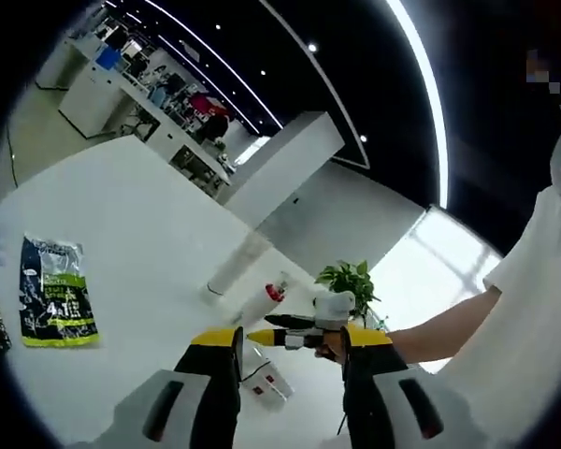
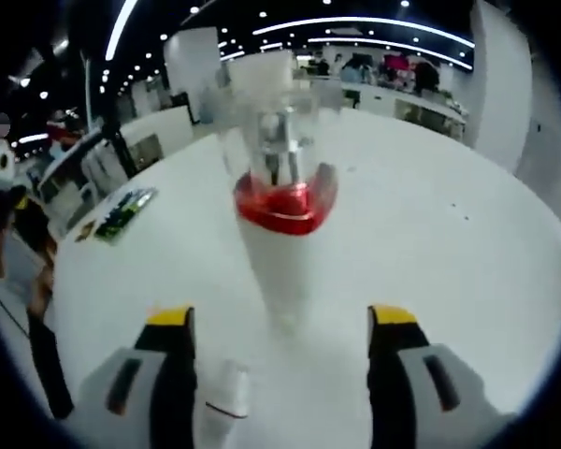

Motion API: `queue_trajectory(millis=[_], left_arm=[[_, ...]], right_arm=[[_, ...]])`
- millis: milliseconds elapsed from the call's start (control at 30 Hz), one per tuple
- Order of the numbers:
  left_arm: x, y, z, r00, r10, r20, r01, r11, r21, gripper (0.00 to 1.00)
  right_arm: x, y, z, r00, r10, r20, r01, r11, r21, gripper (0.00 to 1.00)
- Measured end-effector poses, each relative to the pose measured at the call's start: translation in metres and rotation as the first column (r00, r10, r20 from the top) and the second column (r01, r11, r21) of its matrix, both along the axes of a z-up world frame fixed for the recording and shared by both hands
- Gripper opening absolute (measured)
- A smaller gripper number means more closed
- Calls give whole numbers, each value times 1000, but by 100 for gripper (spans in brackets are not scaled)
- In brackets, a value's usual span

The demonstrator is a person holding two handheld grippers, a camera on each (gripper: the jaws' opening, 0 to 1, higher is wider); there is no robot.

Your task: Arrange the skincare products in the storage area until every visible bottle or jar stands upright without overlapping.

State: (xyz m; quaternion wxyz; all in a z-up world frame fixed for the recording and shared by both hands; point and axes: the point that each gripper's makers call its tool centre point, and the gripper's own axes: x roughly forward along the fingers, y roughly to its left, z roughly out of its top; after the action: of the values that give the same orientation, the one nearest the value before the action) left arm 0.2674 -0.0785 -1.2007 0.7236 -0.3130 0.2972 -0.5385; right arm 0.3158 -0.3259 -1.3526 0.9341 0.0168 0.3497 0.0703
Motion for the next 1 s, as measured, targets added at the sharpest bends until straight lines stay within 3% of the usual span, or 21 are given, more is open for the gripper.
queue_trajectory(millis=[100,167,333,533,600,633,733,867,1000], left_arm=[[-1,-4,-5,1000,2,-12,-2,999,35,43],[1,-4,-5,1000,19,-20,-18,999,36,43],[3,-7,-2,998,49,-37,-48,998,33,43],[-2,-7,-9,997,47,-53,-44,997,62,42],[-4,-6,-11,997,50,-53,-46,996,70,42],[-4,-6,-12,997,50,-54,-46,996,76,42],[-7,-6,-19,997,40,-60,-34,994,100,42],[-5,-6,-11,998,42,-39,-38,994,99,42],[-3,-3,-10,998,55,-22,-53,993,104,41]], right_arm=[[12,1,3,999,25,26,-26,999,40,63],[17,7,5,998,60,33,-62,996,67,65],[27,7,7,991,113,66,-117,991,62,64],[36,11,19,978,165,128,-173,983,57,53],[33,16,17,969,218,113,-225,973,48,49],[34,13,16,968,227,111,-231,973,22,47],[33,10,16,967,223,121,-230,972,45,43],[29,13,16,958,265,110,-275,958,82,43],[21,8,16,945,315,91,-321,946,56,40]])
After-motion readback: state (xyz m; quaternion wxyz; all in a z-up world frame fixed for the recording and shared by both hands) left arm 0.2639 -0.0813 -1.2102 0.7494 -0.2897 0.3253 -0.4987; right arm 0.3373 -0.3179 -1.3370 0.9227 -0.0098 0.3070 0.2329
